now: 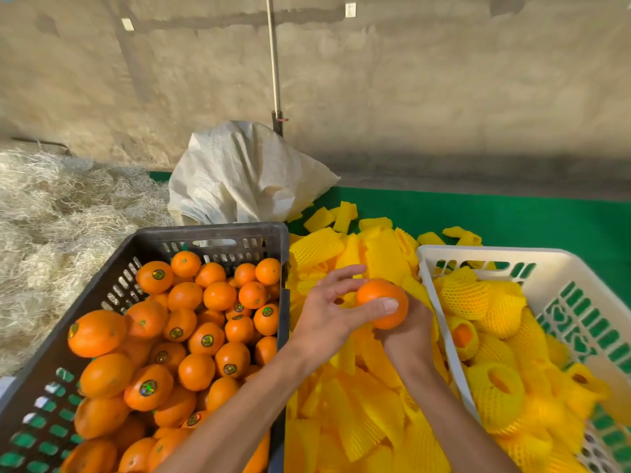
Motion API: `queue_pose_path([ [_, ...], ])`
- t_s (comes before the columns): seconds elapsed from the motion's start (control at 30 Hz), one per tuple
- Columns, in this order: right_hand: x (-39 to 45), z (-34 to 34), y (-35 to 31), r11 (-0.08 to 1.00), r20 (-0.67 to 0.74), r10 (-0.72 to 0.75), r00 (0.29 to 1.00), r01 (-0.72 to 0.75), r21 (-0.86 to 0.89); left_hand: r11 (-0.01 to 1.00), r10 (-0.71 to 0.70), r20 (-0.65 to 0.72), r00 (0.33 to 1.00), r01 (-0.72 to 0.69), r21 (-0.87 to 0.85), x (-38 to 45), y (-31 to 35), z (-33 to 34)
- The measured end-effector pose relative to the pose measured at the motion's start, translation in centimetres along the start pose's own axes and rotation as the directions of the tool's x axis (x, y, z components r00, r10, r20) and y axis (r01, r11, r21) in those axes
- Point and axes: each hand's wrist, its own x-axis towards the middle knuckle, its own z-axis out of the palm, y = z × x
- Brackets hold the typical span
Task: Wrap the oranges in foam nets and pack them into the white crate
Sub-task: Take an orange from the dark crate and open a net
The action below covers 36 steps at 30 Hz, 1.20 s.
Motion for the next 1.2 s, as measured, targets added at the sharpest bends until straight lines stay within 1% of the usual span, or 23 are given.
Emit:
queue_pose_path([
  [0.07, 0.0, -0.5, -0.2, 0.997, 0.005, -0.074, 0.997, 0.074, 0.01, 1.0, -0.012, 0.043, 0.999, 0.012, -0.007, 0.1, -0.5, -0.1],
  [0.17, 0.0, -0.8, -0.6, 0.983, 0.019, -0.152, 0.988, 0.153, -0.105, 0.985, -0.115, 0.082, 0.99, 0.124, -0.116, 0.2, -0.7, -0.3],
  [0.27, 0.3, -0.5, -0.6, 0.976, 0.074, -0.115, 0.991, 0.127, -0.176, 0.951, -0.207, 0.117, 0.971, 0.228, -0.21, 0.2, -0.7, -0.9],
  [0.37, 0.8, -0.3, -0.4, 0.99, 0.203, -0.045, 0.978, 0.07, -0.121, 0.942, -0.234, 0.088, 0.968, 0.248, -0.225, 0.3, -1.2, -1.6],
  [0.4, 0.9, -0.4, -0.5, 0.994, 0.225, -0.024, 0.974, 0.048, -0.103, 0.939, -0.245, 0.062, 0.968, 0.252, -0.234, 0.4, -1.3, -1.7],
  [0.47, 1.1, -0.7, -0.9, 0.998, 0.212, -0.029, 0.977, 0.041, -0.052, 0.943, -0.247, 0.007, 0.969, 0.242, -0.228, 0.7, -1.6, -2.0],
  [0.5, 1.2, -0.8, -1.2, 0.998, 0.182, -0.044, 0.982, 0.051, -0.033, 0.96, -0.224, -0.012, 0.974, 0.219, -0.176, 0.8, -1.7, -2.0],
  [0.53, 1.2, -1.0, -1.5, 0.997, 0.144, -0.063, 0.988, 0.068, -0.031, 0.984, -0.171, -0.022, 0.985, 0.169, -0.058, 0.7, -1.7, -2.1],
  [0.57, 1.2, -1.1, -1.7, 0.995, 0.104, -0.089, 0.991, 0.093, -0.042, 0.988, -0.098, -0.011, 0.995, 0.099, 0.118, 0.6, -1.7, -2.0],
  [0.6, 1.1, -1.3, -1.9, 0.991, 0.065, -0.118, 0.991, 0.122, -0.055, 0.951, -0.028, 0.02, 0.999, 0.02, 0.308, 0.5, -2.0, -1.8],
  [0.63, 1.0, -1.5, -2.0, 0.986, 0.035, -0.155, 0.987, 0.157, -0.064, 0.891, 0.029, 0.05, 0.998, -0.048, 0.451, 0.4, -2.3, -1.5],
  [0.67, 0.9, -1.6, -2.2, 0.975, 0.017, -0.207, 0.978, 0.208, -0.081, 0.845, 0.074, 0.061, 0.995, -0.095, 0.526, 0.3, -2.4, -1.2],
  [0.73, 0.4, -1.6, -2.5, 0.922, 0.029, -0.357, 0.934, 0.357, -0.149, 0.84, 0.147, 0.002, 0.989, -0.126, 0.529, 0.3, -2.5, -0.9],
  [0.8, -0.1, -1.1, -2.6, 0.845, 0.064, -0.498, 0.865, 0.501, -0.187, 0.867, 0.181, -0.115, 0.977, -0.103, 0.488, 0.3, -2.3, -1.1],
  [0.87, -0.6, -0.2, -2.9, 0.795, 0.085, -0.576, 0.813, 0.581, -0.172, 0.894, 0.154, -0.213, 0.965, -0.044, 0.445, 0.3, -2.2, -1.5],
  [0.93, -1.2, 0.4, -3.3, 0.792, 0.092, -0.596, 0.797, 0.603, -0.091, 0.936, 0.124, -0.288, 0.95, -0.016, 0.351, 0.0, -2.1, -1.6],
  [0.97, -1.5, 0.6, -3.5, 0.817, 0.09, -0.572, 0.815, 0.576, -0.022, 0.948, 0.143, -0.317, 0.938, -0.038, 0.315, 0.0, -2.1, -1.8],
  [1.0, -1.8, 0.6, -3.7, 0.86, 0.084, -0.511, 0.856, 0.509, 0.045, 0.953, 0.165, -0.336, 0.927, -0.062, 0.297, 0.1, -2.2, -2.1],
  [1.07, -2.3, 0.6, -4.0, 0.955, 0.07, -0.284, 0.956, 0.276, 0.112, 0.948, 0.173, -0.359, 0.917, -0.056, 0.314, 0.5, -2.6, -2.8],
  [1.1, -2.4, 0.6, -4.1, 0.985, 0.098, -0.12, 0.988, 0.106, 0.134, 0.934, 0.17, -0.362, 0.917, -0.032, 0.356, 0.7, -2.7, -3.2],
  [1.13, -2.3, 0.7, -4.3, 0.982, 0.173, 0.075, 0.982, -0.103, 0.156, 0.914, 0.173, -0.357, 0.918, -0.014, 0.406, 0.7, -2.7, -3.4],
  [1.17, -2.0, 0.9, -4.6, 0.934, 0.289, 0.258, 0.922, -0.314, 0.17, 0.897, 0.186, -0.34, 0.922, -0.018, 0.442, 0.6, -2.8, -3.5],
  [1.2, -1.8, 1.1, -4.8, 0.858, 0.415, 0.381, 0.827, -0.483, 0.174, 0.893, 0.195, -0.303, 0.933, -0.041, 0.449, 0.5, -2.8, -3.4],
])
